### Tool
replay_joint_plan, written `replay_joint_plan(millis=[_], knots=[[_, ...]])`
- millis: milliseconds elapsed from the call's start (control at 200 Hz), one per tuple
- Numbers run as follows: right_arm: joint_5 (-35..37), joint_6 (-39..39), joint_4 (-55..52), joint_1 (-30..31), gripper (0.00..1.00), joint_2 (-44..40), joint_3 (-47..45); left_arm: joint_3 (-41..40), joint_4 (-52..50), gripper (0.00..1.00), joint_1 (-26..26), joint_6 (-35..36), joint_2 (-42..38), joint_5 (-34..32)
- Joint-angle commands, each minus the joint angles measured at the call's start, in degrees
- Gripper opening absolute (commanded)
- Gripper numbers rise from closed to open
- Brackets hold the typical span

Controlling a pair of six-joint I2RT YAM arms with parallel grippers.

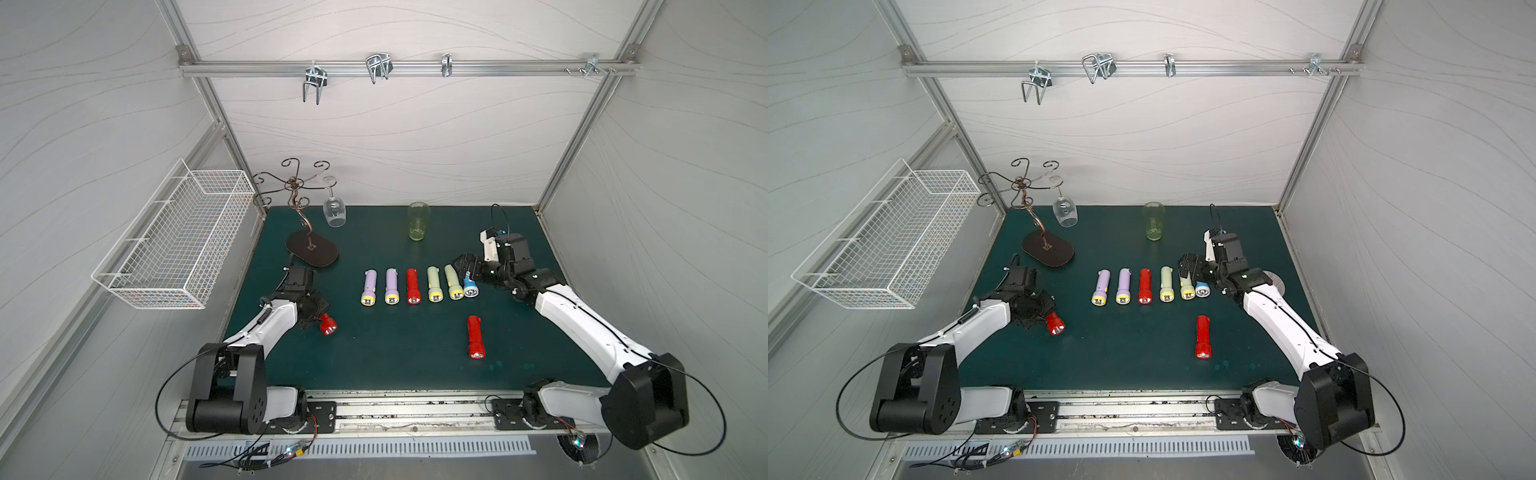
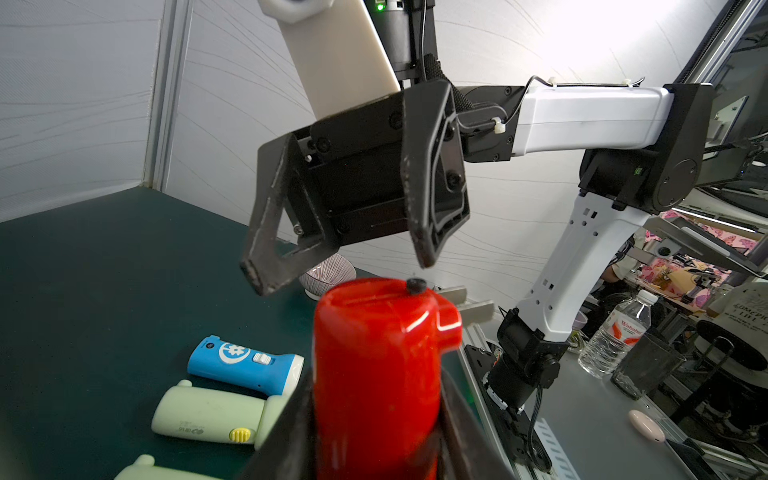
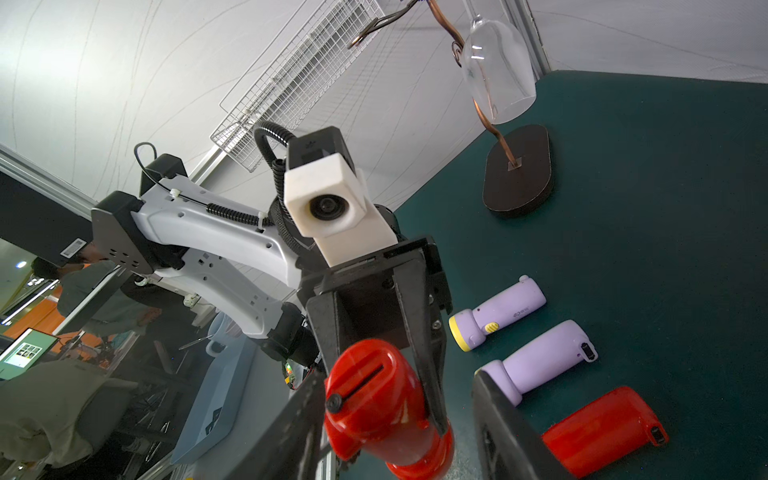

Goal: Close the plug at the bottom of the flashlight
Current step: Pick up the flashlight from the center of the board, then close the plug of the flashlight.

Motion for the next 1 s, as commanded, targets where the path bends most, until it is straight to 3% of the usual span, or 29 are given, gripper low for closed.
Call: replay_joint_plan(millis=[0,110,275,505,670,770,901,996], knots=[[1.0,1.91,-1.84,-0.48,0.99,1.02,2.4,4.2,4.86,0.0,-0.99,3.01,-3.06,4.38],[3.72,3.55,-3.45,-0.48,0.99,1.16,3.14,4.48,10.83,0.0,-3.41,3.33,-5.12,7.54],[1.8,5.28,-3.03,-0.61,0.99,0.8,3.32,8.6,15.26,0.0,-12.02,10.61,-5.58,2.55],[-8.61,10.43,-1.8,-0.68,0.99,1.79,5.35,10.78,25.21,0.0,-20.01,27.0,-2.18,2.19],[-19.36,17.88,3.22,-0.62,0.95,3.05,4.89,5.77,38.36,0.0,-25.99,38.81,-1.57,0.34],[-22.36,21.12,4.8,0.16,0.93,3.1,4.83,4.06,43.8,0.0,-29.25,44.98,-0.8,-2.07],[-23.78,21.89,5.63,1.77,0.92,2.48,5.46,3.17,49.55,0.0,-32.99,53.74,0.38,-4.38],[-25.91,18.18,6.96,1.97,0.92,2.48,6.05,2.76,51.39,0.0,-33.98,57.13,0.35,-0.16]])
